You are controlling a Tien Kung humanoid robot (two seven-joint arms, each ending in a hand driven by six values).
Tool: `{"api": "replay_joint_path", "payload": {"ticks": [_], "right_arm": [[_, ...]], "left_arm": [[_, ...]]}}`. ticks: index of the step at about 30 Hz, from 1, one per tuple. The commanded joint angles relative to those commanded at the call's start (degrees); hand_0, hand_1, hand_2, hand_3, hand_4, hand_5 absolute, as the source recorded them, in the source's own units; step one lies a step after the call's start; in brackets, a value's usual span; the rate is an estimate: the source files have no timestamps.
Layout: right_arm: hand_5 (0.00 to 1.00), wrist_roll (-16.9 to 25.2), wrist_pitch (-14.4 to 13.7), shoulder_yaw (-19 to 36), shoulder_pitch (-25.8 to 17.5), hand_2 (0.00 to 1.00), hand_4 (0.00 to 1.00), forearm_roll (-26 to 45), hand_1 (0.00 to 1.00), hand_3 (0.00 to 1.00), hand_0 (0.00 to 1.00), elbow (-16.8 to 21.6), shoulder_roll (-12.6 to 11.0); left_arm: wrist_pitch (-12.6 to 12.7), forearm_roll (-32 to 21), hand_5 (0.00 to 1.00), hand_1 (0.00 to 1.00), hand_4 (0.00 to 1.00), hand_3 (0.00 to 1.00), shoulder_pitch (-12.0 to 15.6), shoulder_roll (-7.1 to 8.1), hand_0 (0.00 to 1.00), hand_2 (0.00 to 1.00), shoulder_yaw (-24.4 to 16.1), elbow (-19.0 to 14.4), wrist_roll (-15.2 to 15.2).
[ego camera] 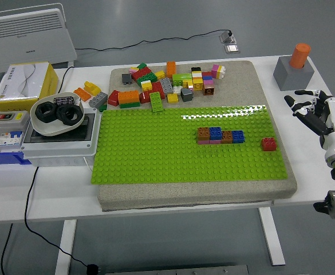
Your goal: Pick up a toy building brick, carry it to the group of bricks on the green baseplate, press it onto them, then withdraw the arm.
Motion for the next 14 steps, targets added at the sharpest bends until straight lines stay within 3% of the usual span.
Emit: {"api": "replay_joint_path", "payload": {"ticks": [1, 2, 14], "right_arm": [[0.434, 0.1, 0.0, 0.0, 0.0, 0.266, 0.998, 0.4, 0.238, 0.437, 0.418, 0.0, 0.0], [0.469, 0.2, -0.1, -0.1, 0.1, 0.209, 0.998, 0.6, 0.149, 0.43, 0.255, 0.0, 0.1], [0.453, 0.7, 0.0, -1.2, 0.1, 0.188, 0.998, 1.2, 0.122, 0.431, 0.197, 0.2, 0.2]], "left_arm": [[-0.2, 0.0, 0.313, 0.71, 0.641, 0.475, 0.0, 0.02, 0.77, 0.618, 0.1, 0.0, 0.0], [-0.3, 0.0, 0.322, 0.71, 0.632, 0.485, -0.1, 0.05, 0.77, 0.619, 0.3, 0.0, 0.1], [-1.9, 0.0, 0.338, 0.71, 0.618, 0.491, 0.2, 0.36, 0.769, 0.62, 1.0, 0.2, 0.5]]}}
